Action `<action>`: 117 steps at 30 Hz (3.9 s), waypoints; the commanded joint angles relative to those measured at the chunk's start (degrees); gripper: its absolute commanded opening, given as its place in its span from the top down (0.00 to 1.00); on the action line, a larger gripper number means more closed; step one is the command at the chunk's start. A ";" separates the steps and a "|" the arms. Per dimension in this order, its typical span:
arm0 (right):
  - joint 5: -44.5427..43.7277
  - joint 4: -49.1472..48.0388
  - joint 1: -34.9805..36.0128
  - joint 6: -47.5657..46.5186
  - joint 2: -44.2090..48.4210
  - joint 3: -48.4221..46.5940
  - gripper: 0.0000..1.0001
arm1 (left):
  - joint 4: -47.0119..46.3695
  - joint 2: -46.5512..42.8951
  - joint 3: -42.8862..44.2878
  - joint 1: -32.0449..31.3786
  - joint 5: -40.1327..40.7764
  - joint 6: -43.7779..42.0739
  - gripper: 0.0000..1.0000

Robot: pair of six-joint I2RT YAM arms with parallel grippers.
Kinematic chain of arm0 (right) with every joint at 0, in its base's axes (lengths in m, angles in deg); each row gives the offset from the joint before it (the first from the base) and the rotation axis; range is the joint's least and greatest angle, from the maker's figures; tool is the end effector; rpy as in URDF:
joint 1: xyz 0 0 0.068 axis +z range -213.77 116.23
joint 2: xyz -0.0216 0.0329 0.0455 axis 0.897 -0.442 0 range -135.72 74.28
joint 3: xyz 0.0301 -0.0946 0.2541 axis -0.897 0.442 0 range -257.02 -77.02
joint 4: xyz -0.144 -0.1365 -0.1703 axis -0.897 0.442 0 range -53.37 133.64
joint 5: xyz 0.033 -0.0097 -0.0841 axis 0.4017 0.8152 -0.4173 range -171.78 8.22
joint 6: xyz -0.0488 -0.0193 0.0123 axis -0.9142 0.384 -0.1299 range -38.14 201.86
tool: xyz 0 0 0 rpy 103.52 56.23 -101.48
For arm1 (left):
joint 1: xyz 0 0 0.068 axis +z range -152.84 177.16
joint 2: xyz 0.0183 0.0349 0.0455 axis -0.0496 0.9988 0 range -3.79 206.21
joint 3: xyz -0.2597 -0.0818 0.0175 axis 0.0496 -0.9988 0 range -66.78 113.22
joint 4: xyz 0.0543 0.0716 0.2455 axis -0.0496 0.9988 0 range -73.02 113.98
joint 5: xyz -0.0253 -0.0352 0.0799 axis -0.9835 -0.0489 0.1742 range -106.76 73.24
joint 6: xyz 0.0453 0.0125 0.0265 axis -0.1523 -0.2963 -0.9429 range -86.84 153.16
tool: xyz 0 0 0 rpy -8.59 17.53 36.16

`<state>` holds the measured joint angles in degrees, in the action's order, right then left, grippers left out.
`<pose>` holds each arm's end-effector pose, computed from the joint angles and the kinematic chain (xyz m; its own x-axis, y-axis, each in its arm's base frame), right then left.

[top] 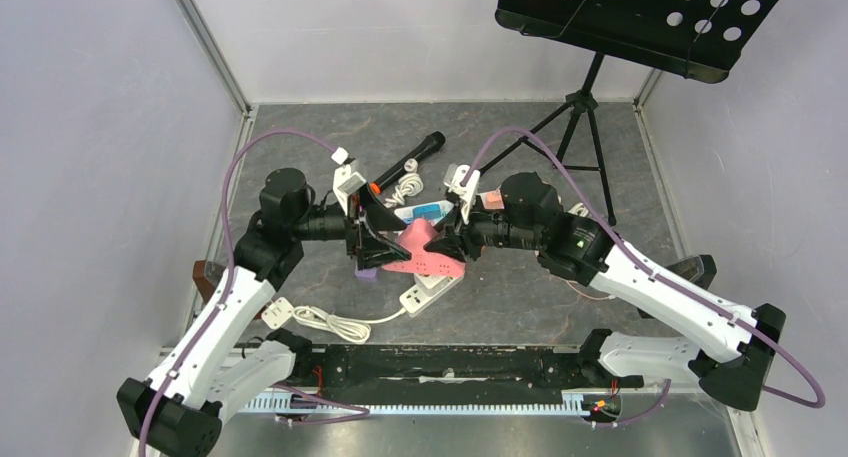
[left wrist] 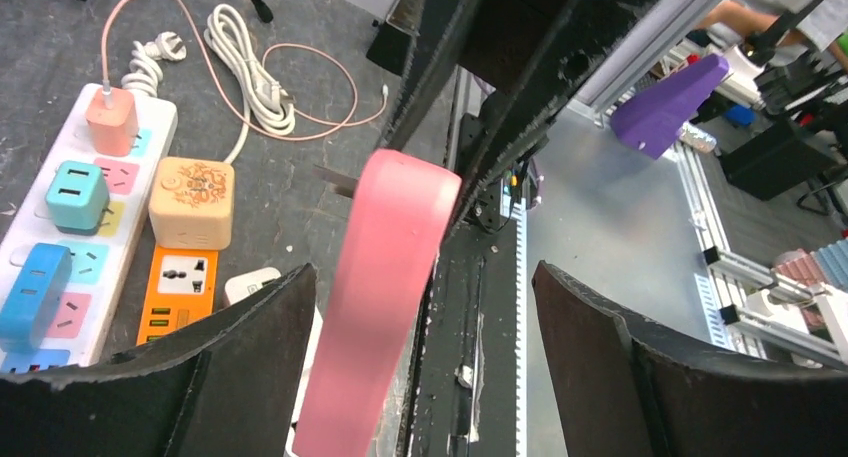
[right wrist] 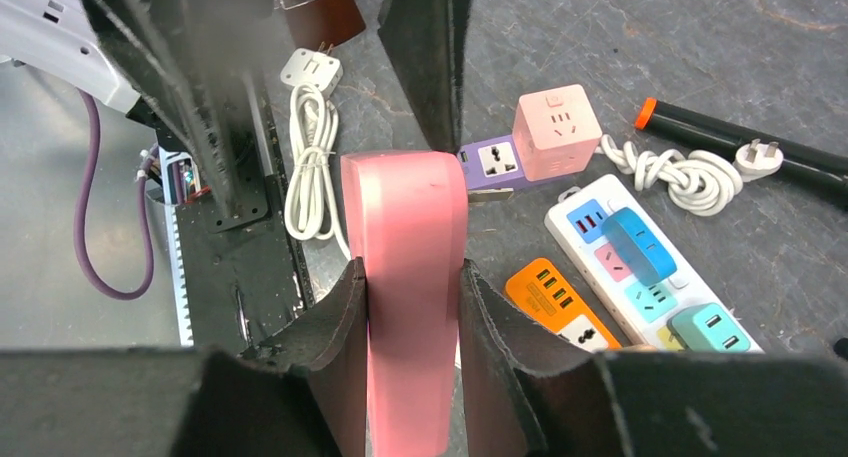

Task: Insert the plug
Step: Pick up the plug from the center of the board, then insert the plug into the socket.

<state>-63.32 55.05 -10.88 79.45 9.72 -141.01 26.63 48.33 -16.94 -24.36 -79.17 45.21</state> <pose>0.1442 0.2094 0.3744 -0.1567 -0.2732 -0.9491 -0.9445 0.3223 0.0632 0.1685 -0.1003 0.3534 -0.3920 0.0507 -0.9186 0.9149 0.1262 -0.3834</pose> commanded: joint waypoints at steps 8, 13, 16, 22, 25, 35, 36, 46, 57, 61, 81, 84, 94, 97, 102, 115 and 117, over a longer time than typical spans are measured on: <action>9.33 -3.49 -0.51 -0.29 4.18 -2.17 1.00 | 11.54 -3.92 1.14 -2.68 7.64 -10.39 0.15; 13.24 -3.58 -0.50 -1.10 4.57 -2.57 1.00 | 13.72 -2.97 1.65 -2.74 9.48 -11.71 0.14; 14.41 -4.19 -0.54 -1.15 4.08 -2.64 1.00 | 13.21 -2.07 1.83 -2.92 6.02 -11.24 0.15; 16.72 -7.45 -0.51 0.82 1.10 -4.53 1.00 | 10.98 -2.03 -0.17 -3.58 4.31 -8.28 0.25; 17.74 -8.48 -0.50 0.54 0.21 -5.22 1.00 | 12.67 -1.97 0.11 -3.62 2.78 -9.23 0.25; 10.38 -8.72 -0.54 4.58 -2.32 -6.80 0.57 | 9.99 -1.40 1.29 -3.62 3.02 -4.80 0.98; 8.75 -8.92 -0.55 5.13 -2.41 -7.19 0.32 | 7.84 -1.81 0.89 -3.62 5.62 -2.47 0.98; -16.08 -27.96 -0.59 22.15 6.39 4.99 0.02 | -5.06 -5.93 1.82 -3.63 39.38 32.57 0.98; -21.11 -50.71 -0.59 46.75 4.83 16.99 0.02 | -21.59 -11.36 -6.60 -4.05 53.84 71.61 0.98; -18.90 -62.18 -0.58 54.03 1.03 18.12 0.02 | -21.60 -12.94 -6.78 -4.32 55.81 76.16 0.98; -7.88 -59.58 -4.28 67.21 -12.80 5.38 0.31 | -20.11 -13.37 -2.32 -4.41 50.08 68.45 0.98; -7.84 -56.84 -4.37 67.78 -13.64 4.42 0.38 | -20.19 -13.01 -2.30 -4.42 49.28 67.90 0.98; -1.54 -51.86 -6.05 68.52 -17.78 0.10 1.00 | -15.61 -14.13 -2.34 -4.41 51.55 62.47 0.46; 3.13 -50.72 -9.71 69.76 -19.27 -0.32 1.00 | -7.94 -15.90 -3.01 -4.41 53.71 55.91 0.29; 14.01 -53.52 -17.54 73.15 -22.54 0.92 1.00 | 1.56 -19.83 -6.57 -4.40 58.42 45.59 0.25; 25.46 -62.35 -20.84 80.34 -31.11 8.56 1.00 | 10.33 -8.44 -3.80 -4.16 70.32 36.34 0.25; 25.22 -63.60 -20.81 80.55 -32.39 9.28 1.00 | 8.80 -5.34 -3.85 -3.61 69.14 35.88 0.25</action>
<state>-40.39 -2.17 -31.69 158.96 -22.06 -131.94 37.97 38.08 -22.79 -28.60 -9.80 85.49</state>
